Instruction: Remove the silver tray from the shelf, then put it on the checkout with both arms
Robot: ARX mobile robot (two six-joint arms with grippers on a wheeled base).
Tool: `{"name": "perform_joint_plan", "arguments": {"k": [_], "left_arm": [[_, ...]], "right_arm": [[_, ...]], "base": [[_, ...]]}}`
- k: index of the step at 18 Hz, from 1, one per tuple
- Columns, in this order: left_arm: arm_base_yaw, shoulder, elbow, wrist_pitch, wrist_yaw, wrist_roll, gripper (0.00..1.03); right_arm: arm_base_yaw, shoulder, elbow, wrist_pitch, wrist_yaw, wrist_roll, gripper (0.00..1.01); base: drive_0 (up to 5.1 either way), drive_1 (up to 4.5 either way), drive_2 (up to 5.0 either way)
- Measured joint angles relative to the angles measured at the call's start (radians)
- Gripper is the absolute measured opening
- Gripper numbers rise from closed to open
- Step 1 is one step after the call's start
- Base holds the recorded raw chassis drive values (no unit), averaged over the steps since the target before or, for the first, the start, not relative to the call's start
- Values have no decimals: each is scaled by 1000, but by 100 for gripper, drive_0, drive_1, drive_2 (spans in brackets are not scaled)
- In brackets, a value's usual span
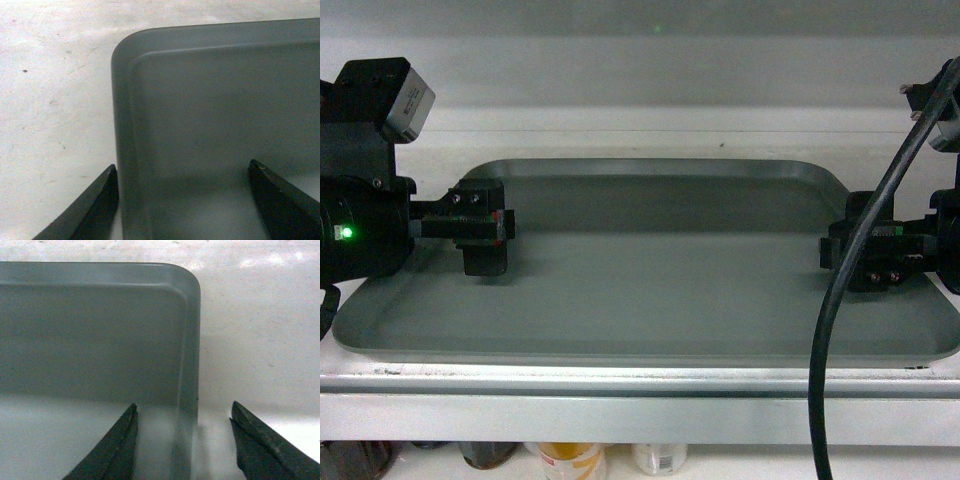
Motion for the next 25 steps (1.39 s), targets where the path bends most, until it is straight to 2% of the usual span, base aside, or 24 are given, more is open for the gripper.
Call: {"name": "perform_joint_plan", "arguments": {"k": [3, 6, 7, 9, 10, 11, 13, 17, 23, 25], "left_arm": [[-9, -5, -5, 5, -11, 5, 54], [-11, -5, -11, 16, -37, 5, 32], [-11, -5, -16, 23, -48, 4, 23], [-14, -10, -27, 35, -53, -6, 8], [-16, -11, -32, 42, -59, -58, 4], [-16, -18, -42, 45, -58, -79, 4], [-17, -20, -44, 46, -58, -77, 4], [-20, -52, -44, -12, -68, -37, 4], [-24, -72, -42, -47, -72, -29, 4], [-30, -88, -38, -68, -80, -13, 4]], "right_arm": [[11, -2, -2, 2, 3, 4, 35], [9, -2, -4, 6, 28, 8, 11], [8, -4, -4, 7, 34, 35, 4], [0, -10, -4, 6, 37, 69, 3], [0, -10, -6, 4, 38, 77, 3], [3, -18, -6, -11, 44, 79, 3], [11, -29, -6, -31, 54, 78, 3], [24, -57, -4, -84, 79, 66, 3], [24, -71, 3, -119, 85, 58, 3], [24, -87, 9, -141, 93, 43, 3]], "base": [[0, 0, 0], [0, 0, 0], [0, 0, 0], [0, 0, 0], [0, 0, 0], [0, 0, 0], [0, 0, 0], [0, 0, 0], [0, 0, 0], [0, 0, 0]]}}
